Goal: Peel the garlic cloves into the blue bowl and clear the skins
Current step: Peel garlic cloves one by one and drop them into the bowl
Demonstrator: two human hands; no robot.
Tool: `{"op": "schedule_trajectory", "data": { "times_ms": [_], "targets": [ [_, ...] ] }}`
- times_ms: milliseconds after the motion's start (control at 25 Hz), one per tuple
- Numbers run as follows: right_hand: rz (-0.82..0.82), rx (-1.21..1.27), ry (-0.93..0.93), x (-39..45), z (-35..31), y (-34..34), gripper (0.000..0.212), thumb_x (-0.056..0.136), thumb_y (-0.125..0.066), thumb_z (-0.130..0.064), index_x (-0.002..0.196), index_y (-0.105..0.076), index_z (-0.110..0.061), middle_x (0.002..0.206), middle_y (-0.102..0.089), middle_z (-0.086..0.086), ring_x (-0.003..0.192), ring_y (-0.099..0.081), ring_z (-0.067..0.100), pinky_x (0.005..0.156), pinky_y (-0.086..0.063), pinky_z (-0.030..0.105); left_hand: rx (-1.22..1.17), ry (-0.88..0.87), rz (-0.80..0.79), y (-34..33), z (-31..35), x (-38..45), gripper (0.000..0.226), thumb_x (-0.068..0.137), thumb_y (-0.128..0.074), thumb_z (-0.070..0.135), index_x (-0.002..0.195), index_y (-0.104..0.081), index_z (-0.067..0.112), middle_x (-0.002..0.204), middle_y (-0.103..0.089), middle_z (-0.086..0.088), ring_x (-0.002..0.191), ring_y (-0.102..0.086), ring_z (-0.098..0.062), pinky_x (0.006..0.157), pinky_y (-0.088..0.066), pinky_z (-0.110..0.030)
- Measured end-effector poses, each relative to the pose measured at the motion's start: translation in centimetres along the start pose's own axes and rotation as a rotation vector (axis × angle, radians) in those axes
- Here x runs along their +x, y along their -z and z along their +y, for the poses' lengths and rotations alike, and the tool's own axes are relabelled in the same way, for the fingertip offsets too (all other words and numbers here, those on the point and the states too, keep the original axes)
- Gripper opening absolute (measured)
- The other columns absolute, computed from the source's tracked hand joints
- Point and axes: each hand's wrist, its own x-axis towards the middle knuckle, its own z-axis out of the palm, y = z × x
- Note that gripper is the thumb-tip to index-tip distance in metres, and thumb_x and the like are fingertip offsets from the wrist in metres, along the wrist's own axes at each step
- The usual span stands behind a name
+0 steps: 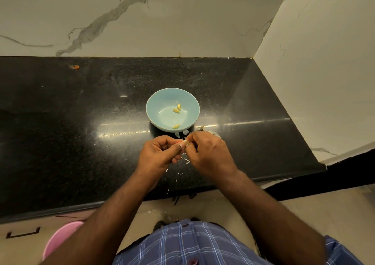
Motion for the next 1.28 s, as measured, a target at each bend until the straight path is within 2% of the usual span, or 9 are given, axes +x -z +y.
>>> {"op": "schedule_trajectory", "data": {
  "times_ms": [120, 280, 360, 480, 640, 840, 1080, 1160, 1280],
  "targets": [
    [0.038, -0.035, 0.056, 0.2, 0.1, -0.1, 0.009, 0.088, -0.061, -0.015, 0.080, -0.063, -0.012, 0.068, -0.060, 0.001, 0.059, -0.045, 0.012, 0.056, -0.035, 0.025, -0.110, 0.046, 0.005, -0.2, 0.0, 0.2, 0.009, 0.087, -0.075, 0.013, 0.089, -0.077, 0.004, 0.070, -0.067, -0.016, 0.059, -0.057, -0.015, 0.054, -0.047, -0.023],
    [0.055, -0.055, 0.106, 0.5, 0.2, -0.3, 0.016, 0.089, -0.052, -0.017, 0.080, -0.064, -0.011, 0.069, -0.062, 0.002, 0.061, -0.049, 0.014, 0.057, -0.043, 0.030, -0.184, 0.097, 0.021, -0.3, 0.0, 0.4, 0.008, 0.089, -0.072, 0.011, 0.084, -0.076, 0.007, 0.072, -0.067, -0.012, 0.058, -0.056, -0.013, 0.052, -0.046, -0.022],
    [-0.034, 0.094, 0.032, 0.9, 0.6, 0.2, 0.013, 0.092, -0.058, -0.013, 0.089, -0.070, -0.012, 0.078, -0.068, 0.000, 0.068, -0.057, 0.013, 0.063, -0.049, 0.032, -0.260, 0.136, 0.029, -0.3, 0.0, 0.5, 0.009, 0.091, -0.070, 0.010, 0.086, -0.076, 0.007, 0.073, -0.068, -0.010, 0.059, -0.056, -0.011, 0.052, -0.047, -0.019],
    [-0.232, 0.385, -0.170, 1.7, 1.5, 1.4, 0.018, 0.095, -0.066, -0.013, 0.109, -0.077, -0.016, 0.095, -0.076, -0.006, 0.086, -0.068, 0.005, 0.079, -0.056, 0.024, -0.305, 0.169, 0.030, 0.1, -0.1, 0.6, 0.011, 0.090, -0.069, 0.013, 0.093, -0.077, 0.007, 0.077, -0.069, -0.008, 0.063, -0.058, -0.009, 0.057, -0.049, -0.018],
    [-0.194, 0.600, -0.261, 2.1, 1.5, 1.4, 0.015, 0.091, -0.071, -0.008, 0.104, -0.078, -0.010, 0.088, -0.077, 0.001, 0.081, -0.073, 0.013, 0.077, -0.060, 0.030, -0.251, 0.133, -0.009, 0.5, -0.3, 0.7, 0.016, 0.095, -0.065, 0.012, 0.104, -0.076, 0.004, 0.082, -0.068, -0.010, 0.068, -0.057, -0.012, 0.062, -0.048, -0.022],
    [-0.149, 0.553, -0.247, 2.1, 1.3, 1.1, 0.015, 0.089, -0.073, -0.009, 0.103, -0.076, -0.013, 0.085, -0.074, -0.004, 0.079, -0.070, 0.012, 0.074, -0.060, 0.029, -0.204, 0.114, -0.014, 0.6, -0.4, 0.9, 0.020, 0.096, -0.064, 0.013, 0.108, -0.074, 0.001, 0.083, -0.068, -0.010, 0.068, -0.057, -0.012, 0.062, -0.048, -0.023],
    [-0.149, 0.459, -0.188, 1.3, 0.3, 0.5, 0.020, 0.095, -0.063, -0.006, 0.112, -0.066, -0.017, 0.078, -0.065, -0.007, 0.067, -0.058, 0.004, 0.063, -0.047, 0.015, -0.189, 0.120, 0.016, 0.2, -0.7, 0.7, 0.018, 0.096, -0.062, 0.010, 0.108, -0.073, 0.002, 0.080, -0.070, -0.008, 0.068, -0.060, -0.011, 0.061, -0.050, -0.021],
    [-0.132, 0.415, -0.145, 1.2, 0.1, 0.2, 0.022, 0.095, -0.061, -0.004, 0.112, -0.063, -0.018, 0.076, -0.061, -0.009, 0.067, -0.056, 0.005, 0.063, -0.047, 0.016, -0.184, 0.119, 0.025, 0.2, -0.7, 0.6, 0.017, 0.096, -0.062, 0.011, 0.106, -0.074, 0.004, 0.080, -0.070, -0.009, 0.068, -0.060, -0.012, 0.061, -0.050, -0.021],
    [-0.112, 0.340, -0.093, 1.0, -0.2, -0.1, 0.022, 0.096, -0.058, -0.005, 0.113, -0.061, -0.019, 0.078, -0.056, -0.010, 0.073, -0.055, 0.008, 0.067, -0.051, 0.024, -0.120, 0.076, 0.009, 0.0, -0.5, 0.5, 0.016, 0.096, -0.062, 0.012, 0.105, -0.075, 0.007, 0.080, -0.071, -0.008, 0.068, -0.061, -0.013, 0.061, -0.052, -0.022]
  ]
}}
